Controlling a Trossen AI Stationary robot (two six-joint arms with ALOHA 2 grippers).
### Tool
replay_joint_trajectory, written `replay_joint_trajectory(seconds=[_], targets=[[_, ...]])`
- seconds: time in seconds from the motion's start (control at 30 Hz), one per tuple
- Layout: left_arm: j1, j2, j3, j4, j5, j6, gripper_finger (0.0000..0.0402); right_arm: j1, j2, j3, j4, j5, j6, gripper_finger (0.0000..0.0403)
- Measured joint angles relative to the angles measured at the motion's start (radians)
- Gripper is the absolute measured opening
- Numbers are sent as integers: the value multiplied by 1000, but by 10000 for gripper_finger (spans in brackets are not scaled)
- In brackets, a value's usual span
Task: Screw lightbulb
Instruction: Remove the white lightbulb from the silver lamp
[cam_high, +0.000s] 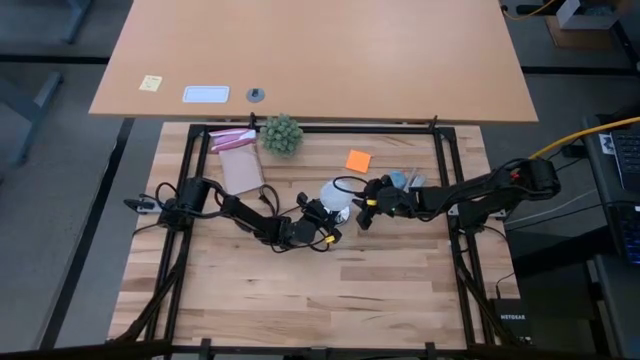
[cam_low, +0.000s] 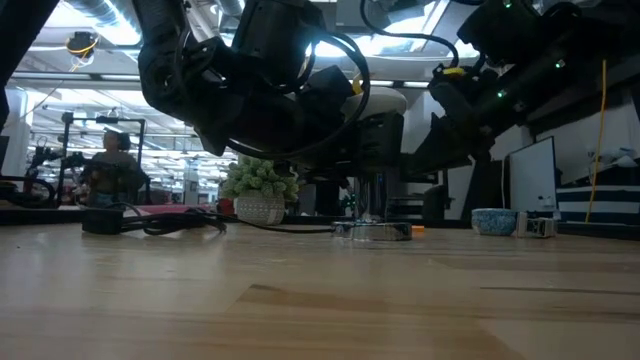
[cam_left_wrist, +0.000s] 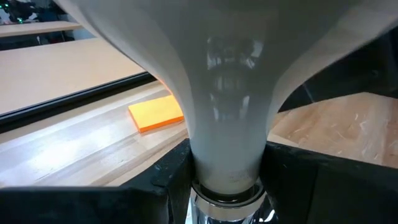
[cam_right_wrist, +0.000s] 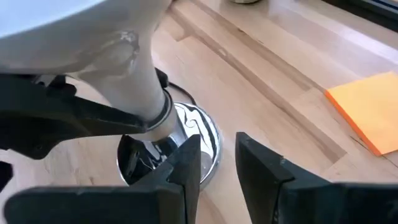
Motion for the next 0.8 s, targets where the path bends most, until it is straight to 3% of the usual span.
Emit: replay_joint_trajectory(seconds=[0.33, 0.63, 0.8], targets=[[-1, 0, 0, 0, 1, -11, 153, -11, 24, 0, -60, -86, -81, 101], [-3, 1, 0, 15, 8, -23, 153, -174, 36, 0, -44, -184, -98, 101], [-6, 2, 0, 30, 26, -5, 153, -203, 92, 1, 36, -284, -49, 101]])
